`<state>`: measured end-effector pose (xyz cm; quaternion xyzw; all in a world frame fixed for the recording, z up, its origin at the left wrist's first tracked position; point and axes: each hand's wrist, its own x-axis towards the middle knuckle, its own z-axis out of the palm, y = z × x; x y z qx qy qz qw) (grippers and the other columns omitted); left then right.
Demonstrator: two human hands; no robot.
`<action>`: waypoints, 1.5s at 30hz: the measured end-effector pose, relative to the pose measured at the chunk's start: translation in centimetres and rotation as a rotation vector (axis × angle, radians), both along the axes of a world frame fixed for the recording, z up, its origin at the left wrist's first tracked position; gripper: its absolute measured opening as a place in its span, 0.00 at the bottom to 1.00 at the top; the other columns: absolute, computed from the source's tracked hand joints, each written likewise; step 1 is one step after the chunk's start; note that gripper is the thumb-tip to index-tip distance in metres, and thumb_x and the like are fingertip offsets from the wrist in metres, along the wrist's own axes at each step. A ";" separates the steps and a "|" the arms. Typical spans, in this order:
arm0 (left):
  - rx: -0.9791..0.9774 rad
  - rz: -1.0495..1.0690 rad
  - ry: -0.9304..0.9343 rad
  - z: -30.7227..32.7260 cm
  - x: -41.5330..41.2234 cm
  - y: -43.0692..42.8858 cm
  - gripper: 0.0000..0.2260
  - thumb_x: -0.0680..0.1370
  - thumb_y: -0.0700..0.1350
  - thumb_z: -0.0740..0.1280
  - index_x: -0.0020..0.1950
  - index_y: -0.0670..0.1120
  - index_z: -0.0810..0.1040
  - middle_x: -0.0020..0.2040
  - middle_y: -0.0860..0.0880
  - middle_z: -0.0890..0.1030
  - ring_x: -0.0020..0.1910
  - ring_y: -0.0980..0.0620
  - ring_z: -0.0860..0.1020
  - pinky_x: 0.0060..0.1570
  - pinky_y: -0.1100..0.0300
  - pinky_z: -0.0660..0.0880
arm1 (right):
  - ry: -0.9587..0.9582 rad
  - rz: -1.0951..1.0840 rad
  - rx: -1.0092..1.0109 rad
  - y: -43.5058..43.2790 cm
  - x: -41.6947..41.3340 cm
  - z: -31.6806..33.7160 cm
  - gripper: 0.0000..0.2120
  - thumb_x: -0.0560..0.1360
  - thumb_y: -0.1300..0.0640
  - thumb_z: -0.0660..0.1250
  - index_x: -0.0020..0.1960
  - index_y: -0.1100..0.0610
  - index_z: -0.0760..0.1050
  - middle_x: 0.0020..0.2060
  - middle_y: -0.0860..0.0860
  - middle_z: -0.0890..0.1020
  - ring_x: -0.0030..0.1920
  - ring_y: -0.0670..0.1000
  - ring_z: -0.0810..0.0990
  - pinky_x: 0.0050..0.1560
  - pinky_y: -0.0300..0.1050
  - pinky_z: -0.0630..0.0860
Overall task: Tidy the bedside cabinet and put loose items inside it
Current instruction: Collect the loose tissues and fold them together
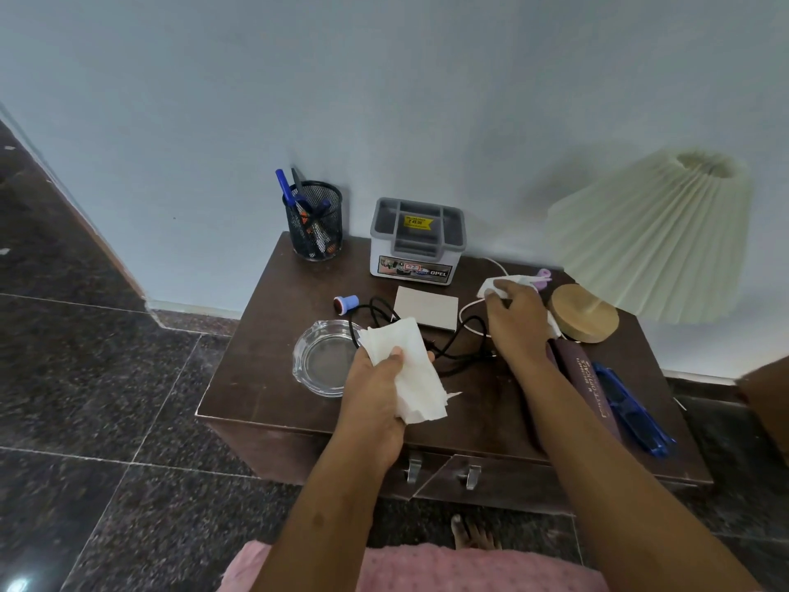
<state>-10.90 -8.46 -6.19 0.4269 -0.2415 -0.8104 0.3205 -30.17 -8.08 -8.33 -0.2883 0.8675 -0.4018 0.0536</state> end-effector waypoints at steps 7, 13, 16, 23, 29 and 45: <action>0.070 0.039 0.040 0.7 0.1 0.1 0.12 0.81 0.41 0.58 0.65 0.48 0.70 0.54 0.40 0.80 0.44 0.45 0.80 0.42 0.49 0.78 | -0.372 0.180 -0.554 1.8 6.7 6.4 0.07 0.70 0.59 0.73 0.37 0.50 0.79 0.35 0.48 0.82 0.38 0.47 0.78 0.42 0.43 0.77; 0.213 0.091 0.122 1.5 0.9 -0.2 0.17 0.81 0.53 0.57 0.63 0.45 0.73 0.54 0.41 0.81 0.48 0.42 0.79 0.52 0.45 0.76 | -0.762 0.468 -0.503 6.0 11.5 7.4 0.11 0.70 0.66 0.71 0.45 0.50 0.83 0.43 0.45 0.83 0.42 0.46 0.80 0.40 0.40 0.81; 0.214 0.102 0.159 1.8 1.2 -0.5 0.20 0.80 0.57 0.55 0.57 0.45 0.77 0.48 0.42 0.83 0.47 0.42 0.80 0.54 0.44 0.76 | -0.787 0.419 -0.376 7.2 12.0 6.4 0.15 0.72 0.68 0.68 0.53 0.52 0.82 0.52 0.44 0.81 0.48 0.44 0.79 0.43 0.39 0.80; 0.216 0.113 0.181 1.8 0.9 -0.4 0.21 0.77 0.63 0.57 0.49 0.47 0.77 0.37 0.46 0.85 0.40 0.46 0.83 0.41 0.52 0.80 | -0.654 0.417 -0.245 7.2 12.8 6.0 0.15 0.72 0.64 0.70 0.55 0.49 0.81 0.55 0.41 0.80 0.59 0.45 0.77 0.59 0.51 0.77; 0.189 0.105 0.095 1.7 0.8 -0.7 0.23 0.77 0.62 0.57 0.63 0.47 0.73 0.54 0.43 0.81 0.50 0.43 0.81 0.36 0.55 0.79 | -0.682 0.373 -0.220 6.6 13.5 5.6 0.15 0.73 0.62 0.70 0.58 0.52 0.79 0.55 0.44 0.81 0.57 0.45 0.79 0.58 0.49 0.78; 0.040 0.180 0.040 1.3 0.5 -0.6 0.18 0.80 0.55 0.57 0.65 0.47 0.70 0.54 0.43 0.81 0.48 0.44 0.81 0.45 0.49 0.79 | -0.093 0.364 -0.058 6.9 15.1 5.7 0.20 0.73 0.57 0.70 0.64 0.56 0.75 0.61 0.47 0.77 0.54 0.36 0.70 0.49 0.14 0.61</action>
